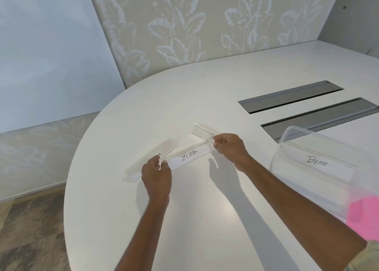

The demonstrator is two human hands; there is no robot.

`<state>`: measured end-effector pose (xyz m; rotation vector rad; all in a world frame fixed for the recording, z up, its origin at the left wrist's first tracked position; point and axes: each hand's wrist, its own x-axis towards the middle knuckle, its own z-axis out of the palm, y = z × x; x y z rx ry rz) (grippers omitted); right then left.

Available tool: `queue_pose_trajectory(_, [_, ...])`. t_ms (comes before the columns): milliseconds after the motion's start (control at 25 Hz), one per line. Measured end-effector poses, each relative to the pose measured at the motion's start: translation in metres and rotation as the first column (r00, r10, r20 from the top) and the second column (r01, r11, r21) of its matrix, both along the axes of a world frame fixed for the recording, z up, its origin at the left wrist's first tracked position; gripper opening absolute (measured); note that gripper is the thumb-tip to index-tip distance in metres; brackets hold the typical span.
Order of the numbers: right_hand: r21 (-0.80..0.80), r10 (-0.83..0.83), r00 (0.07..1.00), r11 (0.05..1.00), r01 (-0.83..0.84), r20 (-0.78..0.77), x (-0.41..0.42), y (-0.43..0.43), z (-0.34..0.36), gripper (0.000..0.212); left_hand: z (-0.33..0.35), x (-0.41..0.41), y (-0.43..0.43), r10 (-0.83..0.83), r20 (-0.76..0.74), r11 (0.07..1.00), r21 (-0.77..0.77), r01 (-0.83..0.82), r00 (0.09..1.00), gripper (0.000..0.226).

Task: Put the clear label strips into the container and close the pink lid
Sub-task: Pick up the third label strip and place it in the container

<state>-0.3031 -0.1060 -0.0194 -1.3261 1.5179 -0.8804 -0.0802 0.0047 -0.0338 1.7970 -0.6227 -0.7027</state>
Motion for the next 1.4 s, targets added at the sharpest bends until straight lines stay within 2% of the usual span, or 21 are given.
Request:
queue_pose_trajectory(320, [-0.036,-0.052,0.996,0.998,0.049,-0.071,0.023,-0.013,-0.022,0.034,-0.011,0.002,-0.003,0.057,-0.12,0.998,0.006,-0.056,0.991,0.032])
queue_pose_trajectory(560, [-0.052,-0.059,0.997,0.997,0.056,-0.044,0.02,-0.011,-0.024,0.033,-0.016,0.0,-0.004,0.081,-0.141,0.996,-0.028,-0.086,0.987,0.031])
queue_pose_trajectory(760, [-0.082,-0.1,0.995,0.992,0.099,-0.005,0.015,-0.002,-0.02,0.029,-0.016,-0.001,-0.002,0.095,-0.173,0.992,-0.068,-0.108,0.98,0.048])
queue_pose_trajectory(920, [-0.078,-0.115,0.993,0.99,0.114,-0.008,0.011,0.006,-0.018,0.029,-0.017,-0.004,-0.002,0.141,-0.211,0.985,-0.069,-0.158,0.967,0.039])
queue_pose_trajectory(1160, [-0.052,-0.155,0.988,0.987,0.155,0.0,0.005,0.02,-0.021,0.024,-0.012,-0.012,0.005,0.146,-0.205,0.984,-0.072,-0.163,0.968,0.03])
queue_pose_trajectory(1400, [-0.07,-0.181,0.983,0.981,0.183,0.026,-0.009,0.031,-0.009,0.019,-0.004,-0.014,0.002,0.094,-0.179,0.99,-0.089,-0.111,0.979,0.033])
